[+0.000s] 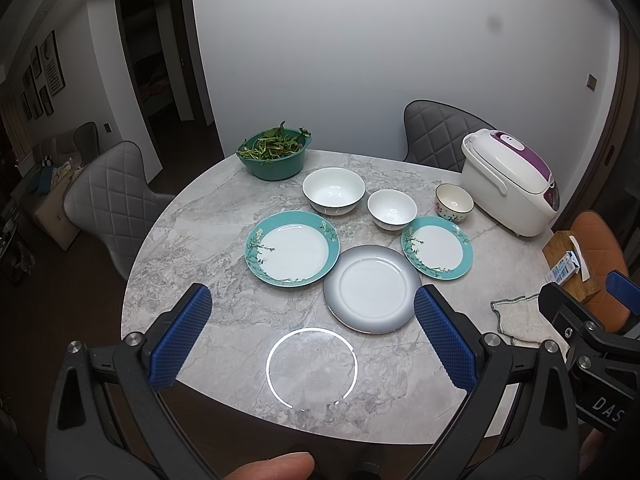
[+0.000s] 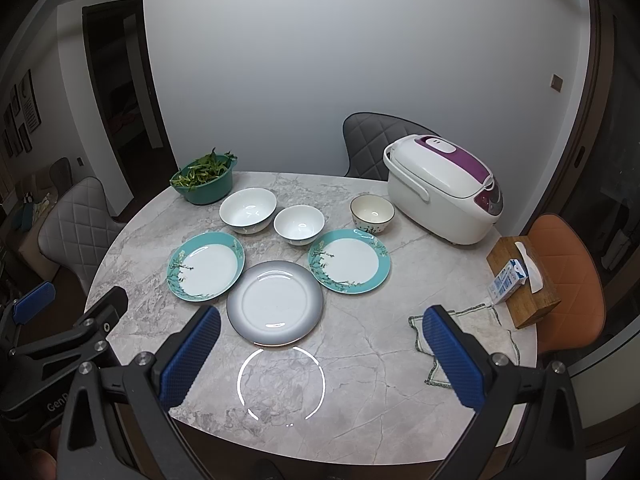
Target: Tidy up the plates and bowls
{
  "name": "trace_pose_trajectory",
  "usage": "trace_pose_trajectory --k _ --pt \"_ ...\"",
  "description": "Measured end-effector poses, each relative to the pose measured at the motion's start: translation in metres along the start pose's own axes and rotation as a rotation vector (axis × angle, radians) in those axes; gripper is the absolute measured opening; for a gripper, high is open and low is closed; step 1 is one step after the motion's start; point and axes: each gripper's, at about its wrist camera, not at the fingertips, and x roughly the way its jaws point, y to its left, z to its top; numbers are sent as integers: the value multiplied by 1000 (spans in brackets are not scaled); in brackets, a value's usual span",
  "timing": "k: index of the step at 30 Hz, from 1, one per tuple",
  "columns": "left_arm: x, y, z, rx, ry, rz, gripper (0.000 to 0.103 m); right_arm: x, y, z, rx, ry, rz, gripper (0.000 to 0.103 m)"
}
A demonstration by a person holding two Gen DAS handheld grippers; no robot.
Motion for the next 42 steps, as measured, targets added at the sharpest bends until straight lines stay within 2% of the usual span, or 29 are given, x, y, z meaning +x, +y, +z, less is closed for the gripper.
trace_pose_trajectory --k 36,42 --pt "5 -1 -5 0 8 -2 103 5 3 -2 0 10 0 103" --pt "18 7 -18 7 19 -14 103 6 3 0 4 15 -9 103"
